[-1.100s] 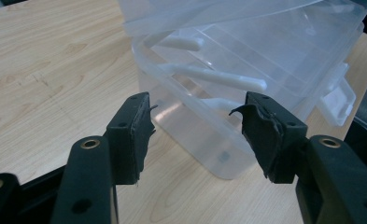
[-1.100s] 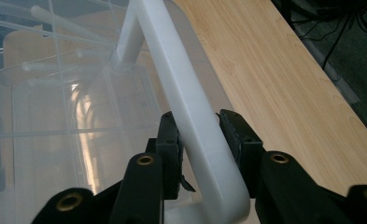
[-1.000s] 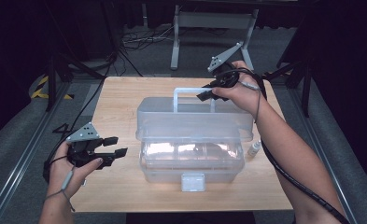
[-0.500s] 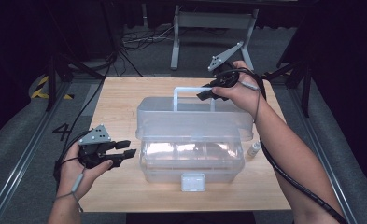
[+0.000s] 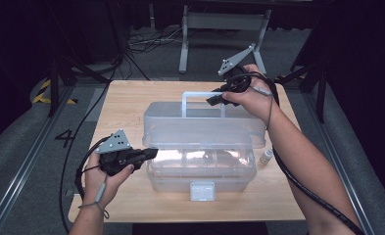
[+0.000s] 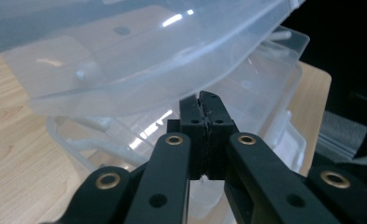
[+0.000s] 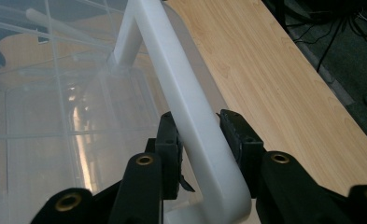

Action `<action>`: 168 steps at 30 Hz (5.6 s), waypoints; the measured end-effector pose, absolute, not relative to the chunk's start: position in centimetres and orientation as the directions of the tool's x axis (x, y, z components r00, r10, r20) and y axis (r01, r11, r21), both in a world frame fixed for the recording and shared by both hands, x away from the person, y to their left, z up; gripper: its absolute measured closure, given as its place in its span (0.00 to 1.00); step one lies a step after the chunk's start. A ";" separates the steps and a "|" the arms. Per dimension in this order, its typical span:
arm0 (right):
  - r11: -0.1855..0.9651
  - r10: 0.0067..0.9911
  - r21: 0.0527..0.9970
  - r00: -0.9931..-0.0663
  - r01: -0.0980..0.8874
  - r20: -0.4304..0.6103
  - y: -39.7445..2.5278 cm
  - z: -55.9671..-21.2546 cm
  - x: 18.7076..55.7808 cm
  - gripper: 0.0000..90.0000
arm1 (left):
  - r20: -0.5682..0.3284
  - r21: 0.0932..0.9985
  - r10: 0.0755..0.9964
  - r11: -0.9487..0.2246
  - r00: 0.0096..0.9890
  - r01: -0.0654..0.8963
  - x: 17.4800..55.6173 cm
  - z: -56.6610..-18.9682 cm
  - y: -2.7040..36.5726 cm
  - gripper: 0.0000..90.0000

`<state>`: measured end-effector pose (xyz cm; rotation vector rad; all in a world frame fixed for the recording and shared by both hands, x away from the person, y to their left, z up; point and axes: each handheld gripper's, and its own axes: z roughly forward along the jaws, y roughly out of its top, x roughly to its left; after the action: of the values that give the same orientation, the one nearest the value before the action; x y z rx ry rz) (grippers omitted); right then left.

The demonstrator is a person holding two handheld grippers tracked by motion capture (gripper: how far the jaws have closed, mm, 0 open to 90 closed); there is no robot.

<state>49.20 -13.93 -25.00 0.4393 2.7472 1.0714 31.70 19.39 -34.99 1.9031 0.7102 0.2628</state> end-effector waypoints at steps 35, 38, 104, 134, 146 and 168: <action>0.706 0.330 0.681 -0.941 0.196 -0.071 -13.9 -25.0 48.5 0.78 | -0.104 0.902 0.648 -0.258 0.755 0.346 32.1 -34.9 18.8 1.00; 0.705 0.336 0.680 -0.939 0.202 -0.069 -13.9 -25.0 48.5 0.78 | -0.105 0.900 0.645 -0.262 0.757 0.348 32.2 -34.8 18.8 1.00; 0.392 0.598 0.851 -0.800 0.349 0.052 -29.2 -25.9 33.7 0.84 | -0.100 0.903 0.647 -0.260 0.756 0.342 33.9 -32.8 18.8 1.00; 0.216 0.614 0.937 -0.784 0.276 0.090 -26.5 -32.6 34.4 1.00 | -0.073 0.914 0.665 -0.253 0.743 0.316 34.2 -32.5 18.6 1.00; 0.197 0.624 0.941 -0.775 0.276 0.097 -26.4 -32.5 34.8 1.00 | -0.049 0.913 0.683 -0.266 0.729 0.310 34.4 -32.1 18.3 1.00; 0.205 0.677 0.943 -0.734 0.262 0.056 -25.4 -30.9 37.2 1.00 | -0.008 0.918 0.735 -0.264 0.678 0.297 36.3 -30.6 17.9 1.00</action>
<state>37.21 -25.37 -30.94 0.8761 2.1163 1.5404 36.30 17.87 -30.58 1.8457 0.8145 0.5241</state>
